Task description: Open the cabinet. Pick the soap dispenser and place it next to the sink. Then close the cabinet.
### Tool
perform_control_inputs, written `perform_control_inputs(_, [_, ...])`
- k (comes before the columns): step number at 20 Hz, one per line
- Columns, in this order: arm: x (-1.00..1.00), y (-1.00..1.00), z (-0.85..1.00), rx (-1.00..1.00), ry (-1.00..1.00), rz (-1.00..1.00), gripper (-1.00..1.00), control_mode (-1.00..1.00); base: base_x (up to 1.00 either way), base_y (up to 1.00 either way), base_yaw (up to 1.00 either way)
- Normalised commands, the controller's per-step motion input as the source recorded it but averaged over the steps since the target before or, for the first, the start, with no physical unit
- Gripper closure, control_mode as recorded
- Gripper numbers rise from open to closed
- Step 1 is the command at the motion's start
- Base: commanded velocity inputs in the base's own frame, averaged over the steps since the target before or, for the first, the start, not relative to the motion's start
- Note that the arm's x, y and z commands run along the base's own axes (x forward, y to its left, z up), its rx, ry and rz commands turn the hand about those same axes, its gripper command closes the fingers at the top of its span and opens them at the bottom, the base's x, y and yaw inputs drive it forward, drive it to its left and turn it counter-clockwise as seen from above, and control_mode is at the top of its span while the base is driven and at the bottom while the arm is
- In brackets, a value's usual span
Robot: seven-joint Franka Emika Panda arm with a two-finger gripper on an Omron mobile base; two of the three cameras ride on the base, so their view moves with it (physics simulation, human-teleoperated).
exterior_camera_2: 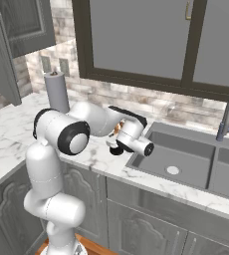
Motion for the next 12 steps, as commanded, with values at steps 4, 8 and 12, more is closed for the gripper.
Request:
perform_control_inputs(4, [-0.1, -0.02, 0.0, 0.0, 0.0, -0.01, -1.0, -1.0, 0.0, 0.0, 0.0])
perform_control_inputs(8, [-0.07, -0.04, 0.0, 0.0, 0.03, -0.01, -1.0, -1.0, 0.0, 0.0, 0.0])
perform_control_inputs(12, [0.0, -0.06, 0.0, 0.0, 0.07, -0.02, -1.0, -1.0, 0.0, 0.0, 0.0])
